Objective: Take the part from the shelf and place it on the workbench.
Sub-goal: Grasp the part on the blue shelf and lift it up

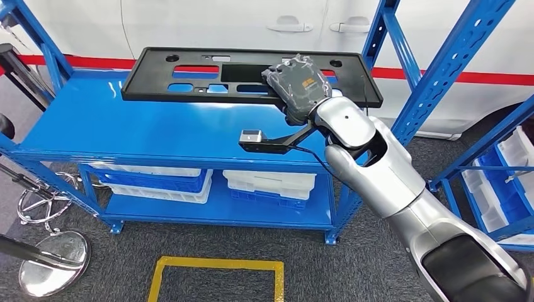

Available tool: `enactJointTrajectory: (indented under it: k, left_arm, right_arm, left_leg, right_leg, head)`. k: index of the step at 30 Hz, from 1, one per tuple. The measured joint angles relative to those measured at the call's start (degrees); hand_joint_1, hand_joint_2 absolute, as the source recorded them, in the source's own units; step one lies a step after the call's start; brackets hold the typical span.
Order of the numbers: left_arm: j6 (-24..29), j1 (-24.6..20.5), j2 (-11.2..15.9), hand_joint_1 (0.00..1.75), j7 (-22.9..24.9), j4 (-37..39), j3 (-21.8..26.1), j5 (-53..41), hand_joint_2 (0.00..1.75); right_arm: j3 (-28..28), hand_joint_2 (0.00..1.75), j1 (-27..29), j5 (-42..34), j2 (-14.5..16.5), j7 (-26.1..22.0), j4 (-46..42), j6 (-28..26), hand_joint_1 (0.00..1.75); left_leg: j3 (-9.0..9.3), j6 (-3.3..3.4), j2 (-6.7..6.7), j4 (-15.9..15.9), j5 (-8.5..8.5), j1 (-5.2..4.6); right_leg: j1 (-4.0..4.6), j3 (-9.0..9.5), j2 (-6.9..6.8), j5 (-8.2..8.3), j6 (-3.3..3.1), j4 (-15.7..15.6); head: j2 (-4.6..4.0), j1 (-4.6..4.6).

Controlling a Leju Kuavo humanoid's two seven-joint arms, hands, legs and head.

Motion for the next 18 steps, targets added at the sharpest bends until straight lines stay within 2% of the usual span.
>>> enactJointTrajectory:
  k: [1, 2, 3, 4, 6, 7, 8, 9, 10, 11, 13, 14, 16, 17, 18]
  left_arm:
    - [-0.05, -0.02, -0.04, 0.00, -0.04, 0.00, 0.00, -0.08, 1.75]
    - [-0.08, -0.06, -0.08, 0.00, -0.07, 0.00, 0.00, -0.14, 1.75]
    - [-0.09, -0.10, -0.12, 0.00, -0.09, -0.01, -0.01, -0.18, 1.75]
    - [-0.10, -0.13, -0.15, 0.00, -0.10, -0.02, -0.01, -0.20, 1.75]
    - [-0.09, -0.13, -0.14, 0.00, -0.15, -0.04, -0.01, -0.26, 1.75]
    - [-0.09, -0.12, -0.13, 0.00, -0.16, -0.05, -0.01, -0.31, 1.75]
    - [-0.09, -0.12, -0.13, 0.00, -0.17, -0.05, -0.02, -0.37, 1.75]
    - [-0.07, -0.13, -0.13, 0.00, -0.16, -0.05, -0.02, -0.43, 1.75]
    - [-0.02, -0.13, -0.13, 0.00, -0.14, -0.05, -0.03, -0.54, 1.75]
    - [0.04, -0.13, -0.14, 0.00, -0.10, -0.05, -0.03, -0.63, 1.75]
    - [0.19, -0.13, -0.18, 0.00, -0.03, -0.05, -0.05, -0.76, 1.75]
    - [0.26, -0.14, -0.19, 0.00, 0.00, -0.05, -0.07, -0.76, 1.75]
    - [0.45, -0.08, -0.20, 0.00, 0.07, -0.05, -0.07, -0.76, 1.75]
    - [0.58, -0.05, -0.19, 0.00, 0.10, -0.05, -0.07, -0.76, 1.75]
    - [0.70, -0.02, -0.17, 0.00, 0.12, -0.05, -0.08, -0.76, 1.75]
  right_arm:
    - [0.01, 1.75, 0.02, -0.03, 0.03, 0.00, 0.02, -0.01, 1.75]
    - [0.00, 1.75, 0.01, -0.05, 0.05, 0.01, 0.04, -0.03, 1.75]
    - [-0.01, 1.75, -0.02, -0.06, 0.05, 0.01, 0.07, -0.04, 1.75]
    - [-0.01, 1.75, -0.05, -0.07, 0.05, 0.02, 0.09, -0.06, 1.75]
    - [-0.02, 1.75, -0.04, -0.08, 0.05, 0.03, 0.09, -0.08, 1.75]
    - [-0.02, 1.75, 0.01, -0.08, 0.05, 0.04, 0.09, -0.08, 1.75]
    - [-0.02, 1.75, 0.05, -0.08, 0.05, 0.04, 0.09, -0.08, 1.75]
    - [-0.02, 1.75, 0.06, -0.08, 0.05, 0.05, 0.09, -0.09, 1.75]
    - [-0.03, 1.75, 0.06, -0.08, 0.06, 0.05, 0.09, -0.10, 1.75]
    - [-0.06, 1.75, 0.05, -0.08, 0.07, 0.07, 0.05, -0.11, 1.75]
    - [-0.19, 1.75, 0.02, -0.08, 0.18, 0.08, -0.08, -0.13, 1.75]
    - [-0.26, 1.75, -0.01, -0.08, 0.24, 0.09, -0.15, -0.14, 1.75]
    - [-0.36, 1.75, 0.00, -0.08, 0.30, 0.13, -0.23, -0.17, 1.75]
    - [-0.36, 1.75, 0.05, -0.08, 0.32, 0.16, -0.23, -0.20, 1.75]
    - [-0.37, 1.75, 0.12, -0.08, 0.37, 0.22, -0.23, -0.24, 1.75]
  left_leg:
    - [-0.20, 0.14, 0.08, -0.31, 0.56, 0.10]
    - [-0.49, 0.36, 0.22, -0.69, 1.18, 0.23]
    - [-0.94, 0.71, 0.38, -1.06, 1.95, 0.39]
    - [-1.42, 1.02, 0.55, -1.33, 2.67, 0.53]
    - [-2.78, 1.41, 0.69, -1.32, 3.73, 0.48]
    - [-3.49, 1.40, 0.73, -1.18, 4.18, 0.46]
    - [-4.21, 1.34, 0.75, -0.97, 4.60, 0.45]
    - [-4.93, 1.26, 0.77, -0.72, 4.96, 0.46]
    - [-5.63, 1.12, 0.77, -0.40, 5.29, 0.46]
    - [-6.18, 0.94, 0.76, -0.08, 5.54, 0.47]
    - [-7.01, 0.39, 0.71, 0.35, 6.10, 0.35]
    - [-7.25, 0.06, 0.69, 0.34, 6.50, 0.34]
    - [-7.59, -0.69, 0.67, 0.03, 7.47, 0.33]
    - [-7.87, -1.00, 0.62, 0.15, 7.33, 0.38]
    - [-8.36, -1.25, 0.57, 0.92, 6.25, 0.41]
  right_leg:
    - [-0.03, -0.15, 0.04, 0.25, 0.31, -0.10]
    - [-0.06, -0.42, 0.12, -0.15, 0.64, 0.10]
    - [-0.09, -0.92, 0.19, -1.64, 0.95, 1.15]
    - [-0.17, -1.66, 0.24, -4.10, 1.24, 3.36]
    - [-0.47, -3.24, 0.23, -9.44, 1.77, 10.03]
    - [-0.63, -3.70, 0.22, -10.72, 2.01, 13.28]
    - [-0.77, -3.55, 0.20, -10.66, 2.20, 15.19]
    - [-0.90, -2.67, 0.17, -9.68, 2.33, 15.53]
    - [-1.02, -0.66, 0.15, -8.09, 2.34, 13.76]
    - [-1.08, 2.06, 0.14, -6.94, 2.21, 10.30]
    - [-0.86, 7.29, 0.16, -6.91, 1.72, 2.58]
    - [-0.65, 8.56, 0.16, -7.43, 1.43, 0.26]
    - [-0.43, 8.73, 0.07, -7.38, 0.77, -1.33]
    - [-0.50, 8.40, -0.08, -6.81, 0.36, -1.60]
    - [-0.64, 7.98, -0.22, -6.20, -0.16, -1.86]
  head:
    - [0.00, 0.00]
    - [0.00, 0.04]
    - [0.00, 0.08]
    - [0.00, 0.12]
    - [0.00, 0.15]
    - [0.00, 0.16]
    - [0.00, 0.15]
    - [0.00, 0.16]
    - [0.00, 0.16]
    - [0.00, 0.15]
    - [0.00, 0.15]
    - [0.00, 0.15]
    - [0.00, 0.14]
    - [0.00, 0.13]
    - [0.00, 0.12]
